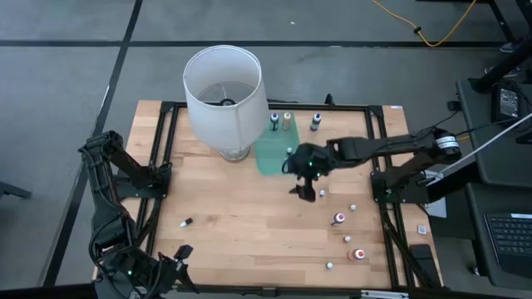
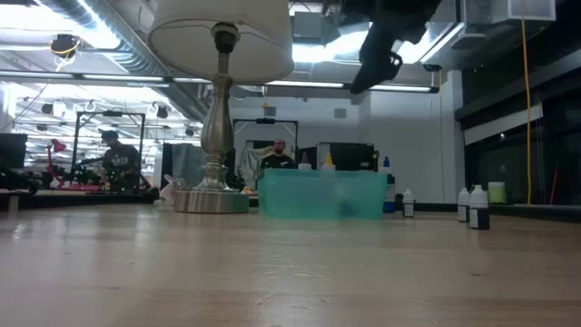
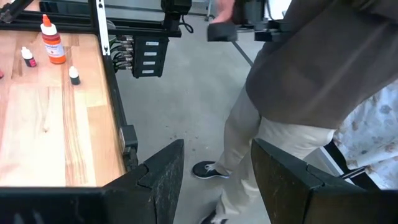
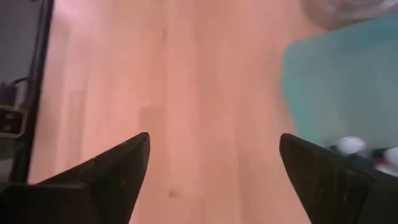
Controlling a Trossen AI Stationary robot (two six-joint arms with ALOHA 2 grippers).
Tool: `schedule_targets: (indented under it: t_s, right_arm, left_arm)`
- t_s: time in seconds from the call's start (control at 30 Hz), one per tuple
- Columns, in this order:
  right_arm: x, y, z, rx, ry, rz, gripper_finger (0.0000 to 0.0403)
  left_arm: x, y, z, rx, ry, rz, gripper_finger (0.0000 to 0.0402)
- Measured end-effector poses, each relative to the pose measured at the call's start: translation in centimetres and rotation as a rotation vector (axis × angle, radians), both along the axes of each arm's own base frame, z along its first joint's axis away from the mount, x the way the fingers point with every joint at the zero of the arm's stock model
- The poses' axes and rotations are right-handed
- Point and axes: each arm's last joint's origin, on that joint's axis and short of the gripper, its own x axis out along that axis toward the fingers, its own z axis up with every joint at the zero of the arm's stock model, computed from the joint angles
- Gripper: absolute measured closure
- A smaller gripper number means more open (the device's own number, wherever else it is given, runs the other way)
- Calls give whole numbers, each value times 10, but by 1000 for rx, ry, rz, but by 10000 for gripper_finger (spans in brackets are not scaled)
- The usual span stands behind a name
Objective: Pick & Place food coloring
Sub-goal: Put the top small green food coloring bottle into the green bin
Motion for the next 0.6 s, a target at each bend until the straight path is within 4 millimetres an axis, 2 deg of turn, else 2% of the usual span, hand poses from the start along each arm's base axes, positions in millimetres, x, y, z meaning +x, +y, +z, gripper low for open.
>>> schedule_targets:
  t_s: [0.2,0.6]
  right_arm:
    - [0,29,-3,7,8,50,44]
    - [-2,72,-14,75,59,45,49]
  left_arm:
    - [0,0,0,0,0,0,219]
    - [0,0,0,0,0,0,219]
